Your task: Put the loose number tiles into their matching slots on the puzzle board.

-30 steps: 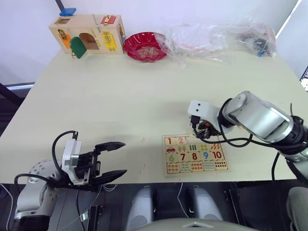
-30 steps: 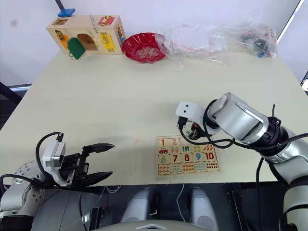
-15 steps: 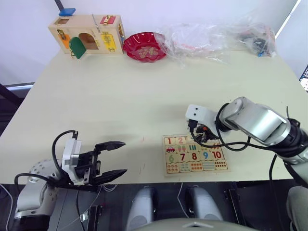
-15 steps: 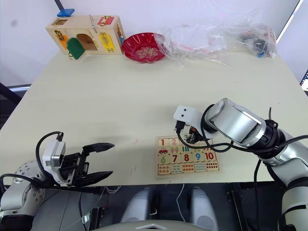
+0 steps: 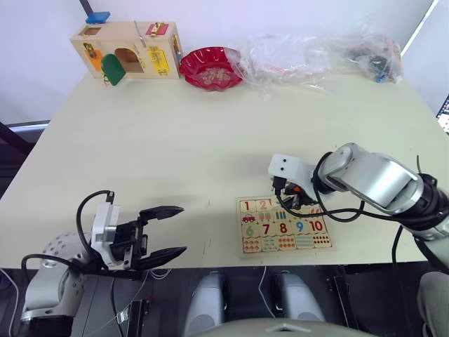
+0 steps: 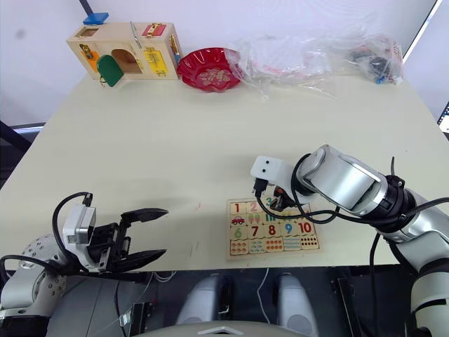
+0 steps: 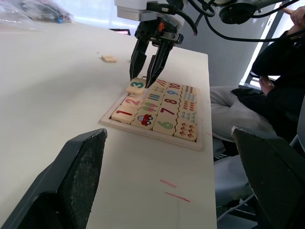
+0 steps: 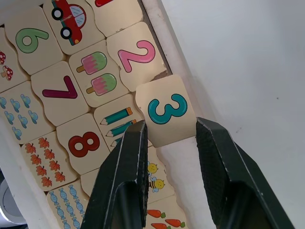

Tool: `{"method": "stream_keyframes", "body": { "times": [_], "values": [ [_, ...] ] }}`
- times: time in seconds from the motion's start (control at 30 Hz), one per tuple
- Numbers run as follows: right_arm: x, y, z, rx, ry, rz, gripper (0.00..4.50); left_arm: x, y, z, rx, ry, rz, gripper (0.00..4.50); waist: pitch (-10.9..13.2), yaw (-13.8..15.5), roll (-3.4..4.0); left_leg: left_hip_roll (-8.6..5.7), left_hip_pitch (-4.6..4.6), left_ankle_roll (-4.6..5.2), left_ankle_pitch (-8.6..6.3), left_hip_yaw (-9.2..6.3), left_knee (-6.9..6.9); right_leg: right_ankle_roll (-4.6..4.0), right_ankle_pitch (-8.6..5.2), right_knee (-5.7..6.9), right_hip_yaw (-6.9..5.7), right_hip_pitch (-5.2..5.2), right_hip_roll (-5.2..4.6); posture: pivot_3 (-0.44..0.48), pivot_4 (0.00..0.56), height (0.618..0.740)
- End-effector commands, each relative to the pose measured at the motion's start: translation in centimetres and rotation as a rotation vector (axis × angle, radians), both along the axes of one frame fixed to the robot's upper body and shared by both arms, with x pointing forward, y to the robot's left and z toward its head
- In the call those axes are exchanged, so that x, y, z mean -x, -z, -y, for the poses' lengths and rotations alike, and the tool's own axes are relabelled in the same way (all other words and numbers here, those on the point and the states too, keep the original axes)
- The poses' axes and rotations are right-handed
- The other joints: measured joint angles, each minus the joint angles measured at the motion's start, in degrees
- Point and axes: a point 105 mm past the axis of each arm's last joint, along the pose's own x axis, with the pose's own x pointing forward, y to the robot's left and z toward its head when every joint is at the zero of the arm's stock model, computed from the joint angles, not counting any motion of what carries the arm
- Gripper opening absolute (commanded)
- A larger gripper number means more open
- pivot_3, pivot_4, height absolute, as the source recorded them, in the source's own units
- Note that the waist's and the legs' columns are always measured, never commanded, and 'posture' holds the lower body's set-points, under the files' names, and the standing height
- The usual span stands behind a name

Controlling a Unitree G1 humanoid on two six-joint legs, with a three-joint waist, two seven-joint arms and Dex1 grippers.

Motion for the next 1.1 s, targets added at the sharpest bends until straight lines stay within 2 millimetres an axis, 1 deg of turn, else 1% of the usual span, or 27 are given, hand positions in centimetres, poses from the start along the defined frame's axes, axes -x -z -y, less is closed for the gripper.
{"method": "stream_keyframes", "body": {
  "times": [0.03,0.4,1.1],
  "values": [
    [0.18,-0.24,-0.22,-0.005,-0.022,0.019,0.93,0.22,-0.71,0.15,-0.001,0.004,0.04,4.5,0.0,0.0,0.0,0.0,0.0,0.0,0.0,0.0,0.0,0.0,0.0,0.0,0.0,0.0,0.0,0.0,0.15,0.74],
    [0.15,0.43,0.11,0.008,-0.022,0.017,0.93,0.38,-0.72,-0.18,-0.005,-0.004,0.038,4.5,0.0,0.0,0.0,0.0,0.0,0.0,0.0,0.0,0.0,0.0,0.0,0.0,0.0,0.0,0.0,0.0,0.15,0.74],
    [0.43,0.65,0.1,0.01,-0.034,0.011,0.93,0.43,-0.65,-0.04,-0.002,0.002,0.033,4.5,0.0,0.0,0.0,0.01,0.0,0.0,0.0,-0.01,0.0,0.0,0.0,-0.01,0.0,0.0,0.0,0.0,0.15,0.74]
  ]
}}
